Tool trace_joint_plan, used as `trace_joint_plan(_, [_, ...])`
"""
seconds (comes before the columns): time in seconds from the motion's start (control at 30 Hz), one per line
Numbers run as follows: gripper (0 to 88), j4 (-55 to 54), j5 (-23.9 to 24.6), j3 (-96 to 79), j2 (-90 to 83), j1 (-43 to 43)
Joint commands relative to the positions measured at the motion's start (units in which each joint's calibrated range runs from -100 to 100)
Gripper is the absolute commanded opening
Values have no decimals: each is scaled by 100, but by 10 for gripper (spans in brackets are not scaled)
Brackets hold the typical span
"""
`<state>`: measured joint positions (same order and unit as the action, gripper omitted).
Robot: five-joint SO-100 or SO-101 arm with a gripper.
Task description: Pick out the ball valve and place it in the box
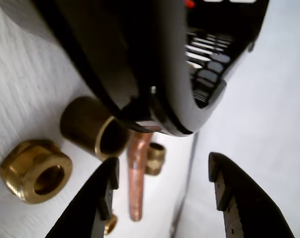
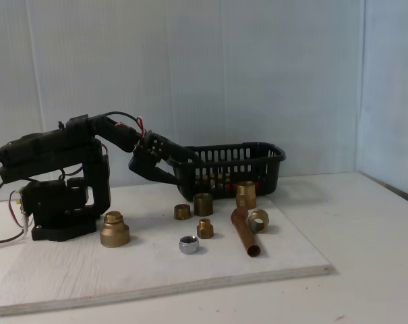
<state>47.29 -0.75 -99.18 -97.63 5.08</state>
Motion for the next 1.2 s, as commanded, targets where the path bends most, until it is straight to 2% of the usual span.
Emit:
trace_joint_plan(0.0, [193, 234, -60, -37, -102, -13])
trace_joint_plan(0.47, [193, 846, -13, -37, -93, -6])
trace_joint_plan(0.6, [193, 1199, 241, -37, -93, 16])
trace_joint_plan(1.17, [193, 1285, 292, -37, -68, -6])
